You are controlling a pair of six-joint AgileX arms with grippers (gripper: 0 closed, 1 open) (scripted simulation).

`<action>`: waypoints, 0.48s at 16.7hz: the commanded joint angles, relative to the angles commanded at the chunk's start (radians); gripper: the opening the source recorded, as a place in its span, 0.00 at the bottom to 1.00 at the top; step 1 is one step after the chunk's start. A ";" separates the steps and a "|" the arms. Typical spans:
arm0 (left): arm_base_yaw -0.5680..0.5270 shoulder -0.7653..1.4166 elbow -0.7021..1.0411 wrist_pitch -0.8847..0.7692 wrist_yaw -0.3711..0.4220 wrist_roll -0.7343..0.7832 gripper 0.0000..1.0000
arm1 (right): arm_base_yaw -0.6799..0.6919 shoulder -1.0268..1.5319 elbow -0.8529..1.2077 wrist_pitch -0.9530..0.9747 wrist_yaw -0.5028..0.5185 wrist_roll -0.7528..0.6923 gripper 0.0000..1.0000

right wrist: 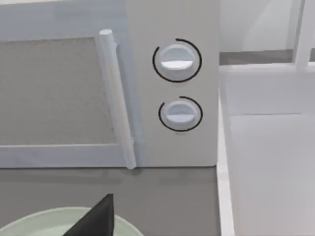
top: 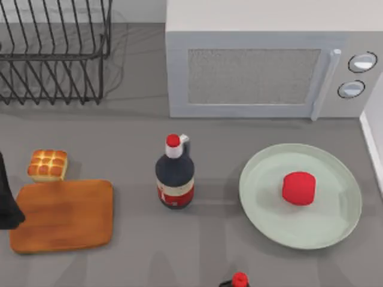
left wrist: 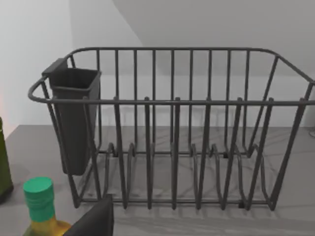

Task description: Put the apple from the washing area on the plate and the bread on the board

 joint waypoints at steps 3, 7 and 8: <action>0.000 0.000 0.000 0.000 0.000 0.000 1.00 | -0.056 -0.185 -0.174 0.147 0.000 -0.058 1.00; 0.000 0.000 0.000 0.000 0.000 0.000 1.00 | -0.090 -0.280 -0.268 0.236 0.000 -0.094 1.00; 0.000 0.000 0.000 0.000 0.000 0.000 1.00 | -0.090 -0.280 -0.268 0.236 0.000 -0.094 1.00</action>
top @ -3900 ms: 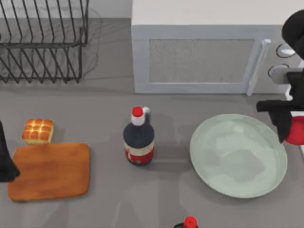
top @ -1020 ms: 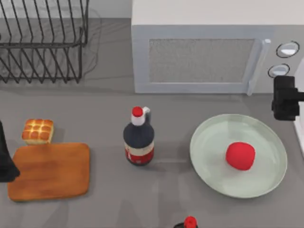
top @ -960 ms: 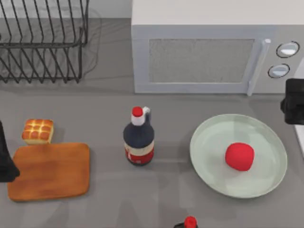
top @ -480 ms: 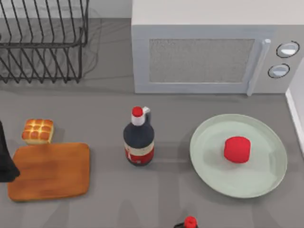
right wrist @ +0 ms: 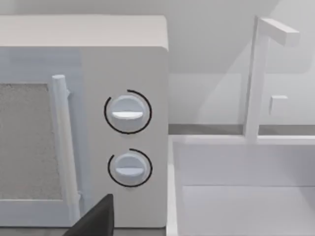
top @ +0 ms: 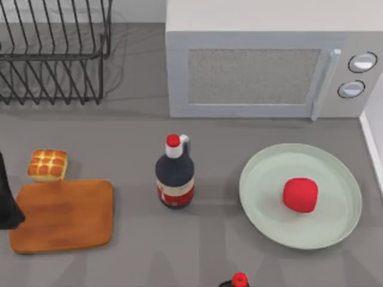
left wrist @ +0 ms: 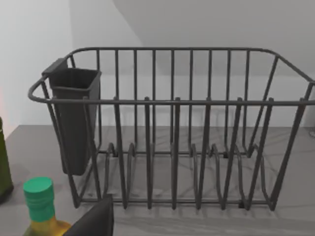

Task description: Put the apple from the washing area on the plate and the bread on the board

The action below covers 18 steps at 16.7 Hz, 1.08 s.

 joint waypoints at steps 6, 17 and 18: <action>-0.004 0.030 0.025 -0.019 0.002 0.000 1.00 | 0.000 0.000 0.000 0.000 0.000 0.000 1.00; -0.043 0.829 0.603 -0.439 -0.003 -0.012 1.00 | 0.000 0.000 0.000 0.000 0.000 0.000 1.00; -0.048 0.921 0.671 -0.489 -0.004 -0.013 1.00 | 0.000 0.000 0.000 0.000 0.000 0.000 1.00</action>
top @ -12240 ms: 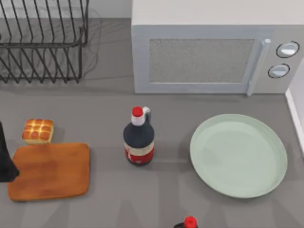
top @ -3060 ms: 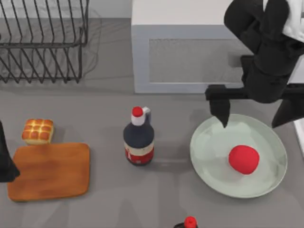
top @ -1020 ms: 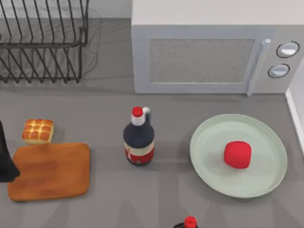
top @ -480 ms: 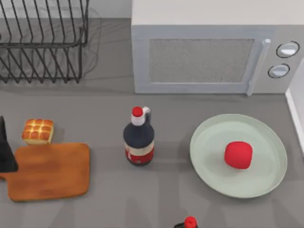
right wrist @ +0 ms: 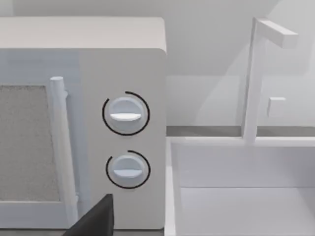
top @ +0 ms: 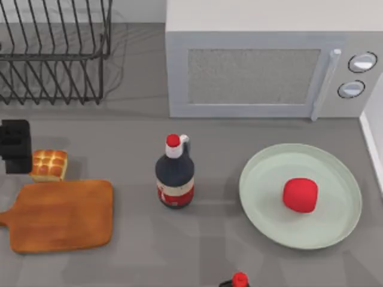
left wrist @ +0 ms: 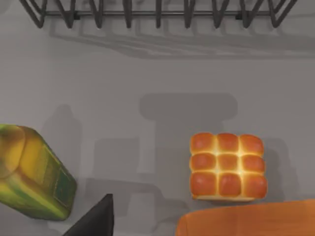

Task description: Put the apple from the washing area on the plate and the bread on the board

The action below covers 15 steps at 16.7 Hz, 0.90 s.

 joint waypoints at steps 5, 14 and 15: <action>-0.024 0.451 0.326 -0.239 0.000 -0.008 1.00 | 0.000 0.000 0.000 0.000 0.000 0.000 1.00; -0.056 0.994 0.722 -0.525 0.005 -0.017 1.00 | 0.000 0.000 0.000 0.000 0.000 0.000 1.00; -0.058 1.018 0.740 -0.538 0.005 -0.017 1.00 | 0.000 0.000 0.000 0.000 0.000 0.000 1.00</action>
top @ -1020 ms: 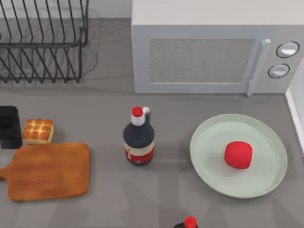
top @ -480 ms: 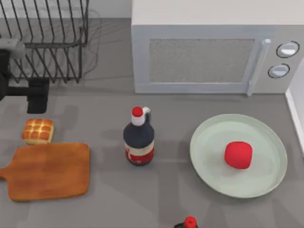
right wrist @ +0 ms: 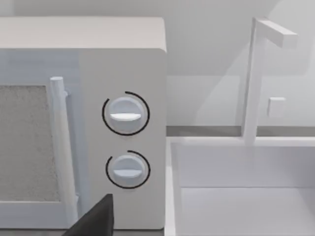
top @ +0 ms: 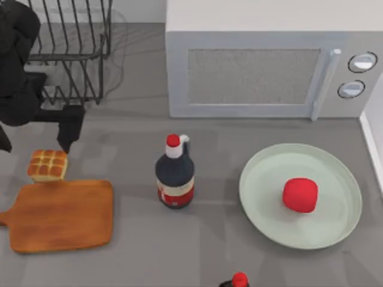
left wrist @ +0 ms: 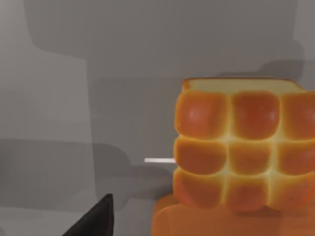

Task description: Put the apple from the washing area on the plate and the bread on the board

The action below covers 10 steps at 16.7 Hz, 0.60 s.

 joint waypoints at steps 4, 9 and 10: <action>-0.001 0.022 0.017 -0.012 0.000 0.000 1.00 | 0.000 0.000 0.000 0.000 0.000 0.000 1.00; 0.001 0.038 -0.014 0.030 0.000 0.003 1.00 | 0.000 0.000 0.000 0.000 0.000 0.000 1.00; 0.001 0.052 -0.032 0.064 0.000 0.003 1.00 | 0.000 0.000 0.000 0.000 0.000 0.000 1.00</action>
